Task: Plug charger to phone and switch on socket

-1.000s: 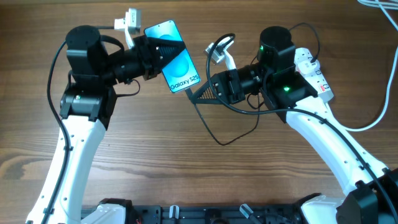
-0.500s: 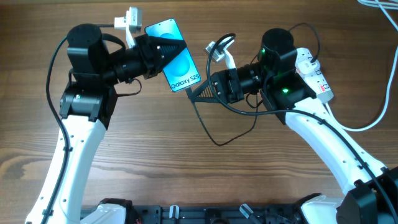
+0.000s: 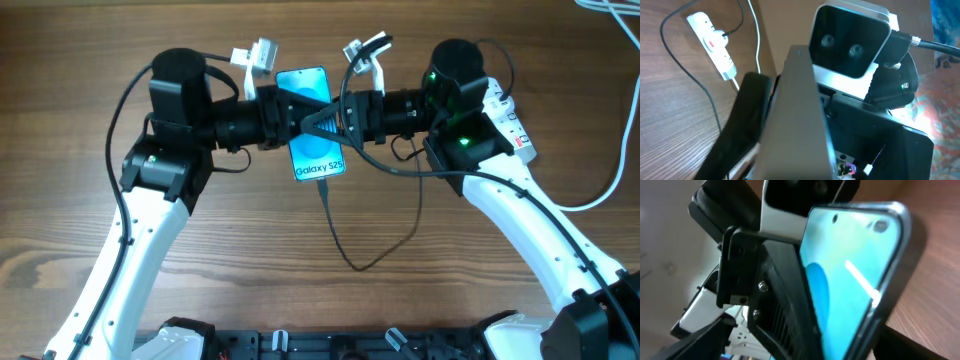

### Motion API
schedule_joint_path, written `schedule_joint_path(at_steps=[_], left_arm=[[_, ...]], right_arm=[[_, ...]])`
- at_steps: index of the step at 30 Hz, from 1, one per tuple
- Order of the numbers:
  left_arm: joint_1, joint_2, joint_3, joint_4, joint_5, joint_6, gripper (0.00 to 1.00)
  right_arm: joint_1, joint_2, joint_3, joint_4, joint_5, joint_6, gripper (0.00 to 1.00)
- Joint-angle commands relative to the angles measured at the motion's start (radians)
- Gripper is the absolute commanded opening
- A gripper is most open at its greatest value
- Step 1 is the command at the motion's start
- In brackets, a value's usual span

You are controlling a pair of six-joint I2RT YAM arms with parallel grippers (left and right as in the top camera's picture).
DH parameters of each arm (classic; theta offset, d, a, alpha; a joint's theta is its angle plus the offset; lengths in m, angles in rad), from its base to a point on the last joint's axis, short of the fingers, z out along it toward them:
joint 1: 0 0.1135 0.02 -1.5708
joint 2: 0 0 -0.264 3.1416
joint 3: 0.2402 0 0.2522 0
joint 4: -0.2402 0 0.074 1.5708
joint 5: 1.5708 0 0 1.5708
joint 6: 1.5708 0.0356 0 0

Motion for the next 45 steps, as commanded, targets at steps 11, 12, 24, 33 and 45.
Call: schedule_joint_path(at_steps=[11, 12, 24, 33, 45], left_arm=[[0.007, -0.011, -0.004, -0.078, 0.045, 0.204, 0.04], [0.007, -0.011, -0.004, -0.113, 0.024, 0.227, 0.04], [0.007, -0.011, -0.004, -0.418, -0.231, 0.357, 0.04], [-0.021, -0.011, -0.004, -0.422, -0.251, 0.357, 0.04], [-0.027, -0.011, -0.004, -0.422, -0.251, 0.357, 0.04]], right_arm=[[-0.080, -0.011, 0.022, -0.565, 0.016, -0.467, 1.00], [-0.084, -0.011, 0.022, -0.614, 0.051, -0.472, 1.00], [-0.084, -0.011, 0.022, -1.070, 0.702, -0.554, 1.00], [-0.084, -0.011, 0.022, -1.175, 0.882, -0.576, 0.99], [-0.084, -0.011, 0.022, -1.190, 0.901, -0.577, 0.42]])
